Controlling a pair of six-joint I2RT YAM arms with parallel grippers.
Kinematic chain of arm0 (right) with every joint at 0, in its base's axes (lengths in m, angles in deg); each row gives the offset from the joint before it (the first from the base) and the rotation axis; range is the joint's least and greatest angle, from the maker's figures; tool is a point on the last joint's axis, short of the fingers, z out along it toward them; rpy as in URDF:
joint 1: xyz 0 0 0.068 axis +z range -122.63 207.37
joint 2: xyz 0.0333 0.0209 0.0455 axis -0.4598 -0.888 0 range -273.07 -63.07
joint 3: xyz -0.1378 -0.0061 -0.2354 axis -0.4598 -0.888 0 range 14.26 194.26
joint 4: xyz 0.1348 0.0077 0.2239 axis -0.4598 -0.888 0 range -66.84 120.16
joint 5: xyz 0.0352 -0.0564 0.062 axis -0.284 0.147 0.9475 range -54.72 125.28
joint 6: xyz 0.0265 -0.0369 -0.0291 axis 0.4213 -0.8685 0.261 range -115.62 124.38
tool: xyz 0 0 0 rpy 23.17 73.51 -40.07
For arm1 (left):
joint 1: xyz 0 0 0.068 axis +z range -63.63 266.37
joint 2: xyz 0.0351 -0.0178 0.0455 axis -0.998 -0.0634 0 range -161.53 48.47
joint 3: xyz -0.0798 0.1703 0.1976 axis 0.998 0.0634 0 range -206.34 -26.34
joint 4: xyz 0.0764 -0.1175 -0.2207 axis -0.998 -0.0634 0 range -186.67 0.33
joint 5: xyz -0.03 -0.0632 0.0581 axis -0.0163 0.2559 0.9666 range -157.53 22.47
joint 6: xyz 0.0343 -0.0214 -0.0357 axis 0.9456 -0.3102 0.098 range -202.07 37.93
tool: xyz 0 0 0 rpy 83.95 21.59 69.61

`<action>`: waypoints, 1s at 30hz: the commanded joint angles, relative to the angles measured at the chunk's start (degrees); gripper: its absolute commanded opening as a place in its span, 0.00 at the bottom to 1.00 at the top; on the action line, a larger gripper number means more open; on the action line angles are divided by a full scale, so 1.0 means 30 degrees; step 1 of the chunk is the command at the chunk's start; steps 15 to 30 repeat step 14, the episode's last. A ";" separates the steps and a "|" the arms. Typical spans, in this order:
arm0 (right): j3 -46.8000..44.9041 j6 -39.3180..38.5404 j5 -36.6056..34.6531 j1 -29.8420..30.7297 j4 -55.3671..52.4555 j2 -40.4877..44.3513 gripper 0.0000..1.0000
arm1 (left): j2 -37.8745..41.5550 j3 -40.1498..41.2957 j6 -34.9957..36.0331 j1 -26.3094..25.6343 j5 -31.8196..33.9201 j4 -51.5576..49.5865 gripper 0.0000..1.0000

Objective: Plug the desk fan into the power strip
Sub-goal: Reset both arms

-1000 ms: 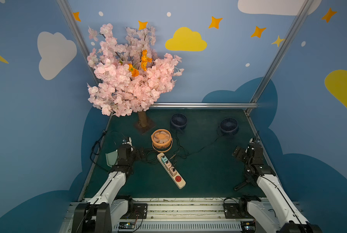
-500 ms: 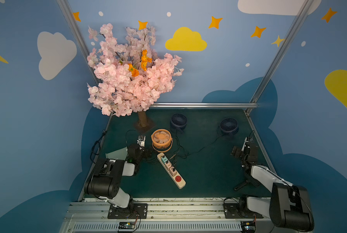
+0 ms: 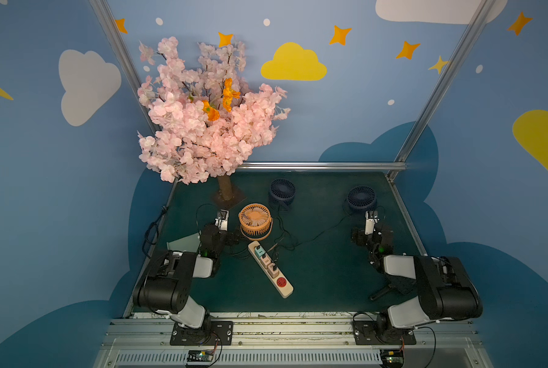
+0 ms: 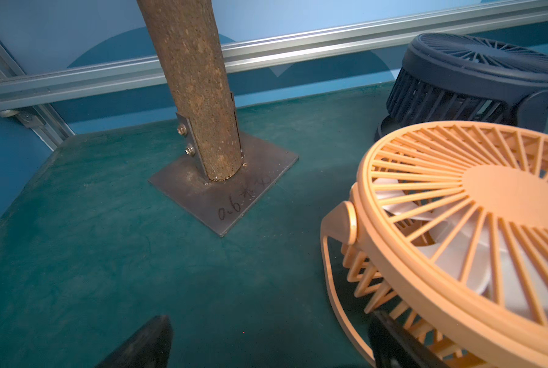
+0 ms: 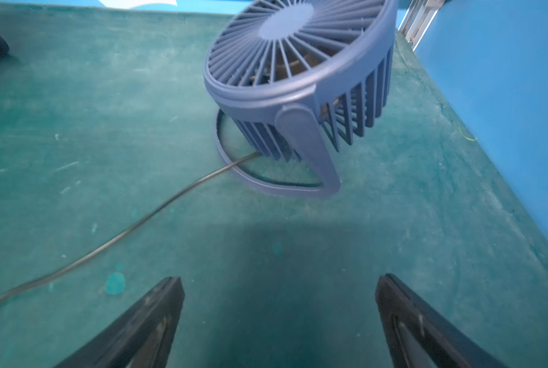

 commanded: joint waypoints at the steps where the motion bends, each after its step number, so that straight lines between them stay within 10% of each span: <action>1: 0.0684 -0.0496 0.0907 -0.0269 0.0012 0.0357 0.98 | -0.0062 -0.0087 0.0254 0.0039 0.0098 0.0584 1.00; 30: 0.0663 -0.0532 0.0876 -0.0228 -0.0181 0.0505 0.98 | -0.0057 -0.0127 0.0225 0.0064 0.0021 0.0481 1.00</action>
